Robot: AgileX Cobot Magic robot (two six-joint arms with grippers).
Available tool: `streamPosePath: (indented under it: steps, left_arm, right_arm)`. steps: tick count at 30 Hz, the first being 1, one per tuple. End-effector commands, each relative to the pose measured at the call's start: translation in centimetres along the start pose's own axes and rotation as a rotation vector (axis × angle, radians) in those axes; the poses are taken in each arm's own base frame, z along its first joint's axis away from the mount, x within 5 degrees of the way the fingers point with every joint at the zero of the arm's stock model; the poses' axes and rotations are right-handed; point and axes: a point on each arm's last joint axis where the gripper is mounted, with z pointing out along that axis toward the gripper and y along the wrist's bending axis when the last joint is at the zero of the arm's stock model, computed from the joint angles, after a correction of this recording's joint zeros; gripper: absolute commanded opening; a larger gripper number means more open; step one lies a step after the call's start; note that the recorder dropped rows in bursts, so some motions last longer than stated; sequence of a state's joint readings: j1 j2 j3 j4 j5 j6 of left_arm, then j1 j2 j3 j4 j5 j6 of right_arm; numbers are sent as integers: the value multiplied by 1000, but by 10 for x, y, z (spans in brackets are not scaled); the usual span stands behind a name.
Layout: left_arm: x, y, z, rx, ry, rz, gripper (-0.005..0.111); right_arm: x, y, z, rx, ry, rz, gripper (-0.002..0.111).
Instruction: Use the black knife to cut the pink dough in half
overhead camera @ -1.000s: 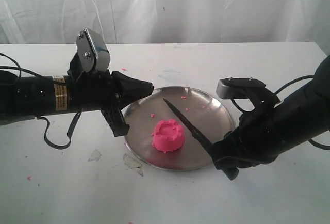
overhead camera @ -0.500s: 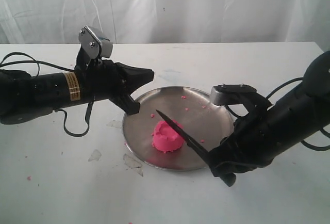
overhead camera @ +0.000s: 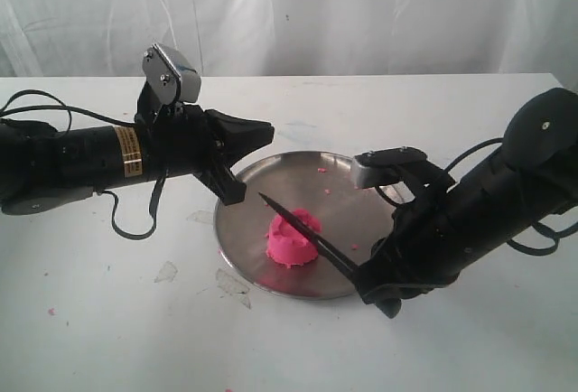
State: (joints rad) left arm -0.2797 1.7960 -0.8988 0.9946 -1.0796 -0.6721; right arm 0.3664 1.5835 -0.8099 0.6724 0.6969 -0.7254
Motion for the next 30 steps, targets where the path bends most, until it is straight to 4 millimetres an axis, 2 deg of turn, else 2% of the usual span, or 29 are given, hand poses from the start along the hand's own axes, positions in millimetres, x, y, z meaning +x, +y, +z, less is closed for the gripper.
streamPosePath:
  steps: [1, 6, 17, 30]
  left_arm:
    - [-3, -2, 1, 15, -3, 5, 0]
    - [1, -1, 2, 12, 9, 0, 0]
    - [23, 0, 10, 36, 56, -27, 0]
    - [27, 1, 14, 48, 47, -35, 0]
  right_arm:
    - [-4, -1, -1, 19, -26, -17, 0]
    - [-3, -1, 0, 11, -12, -18, 0]
    - [0, -4, 8, 2, 27, -3, 0]
    - [0, -4, 9, 4, 28, 17, 0]
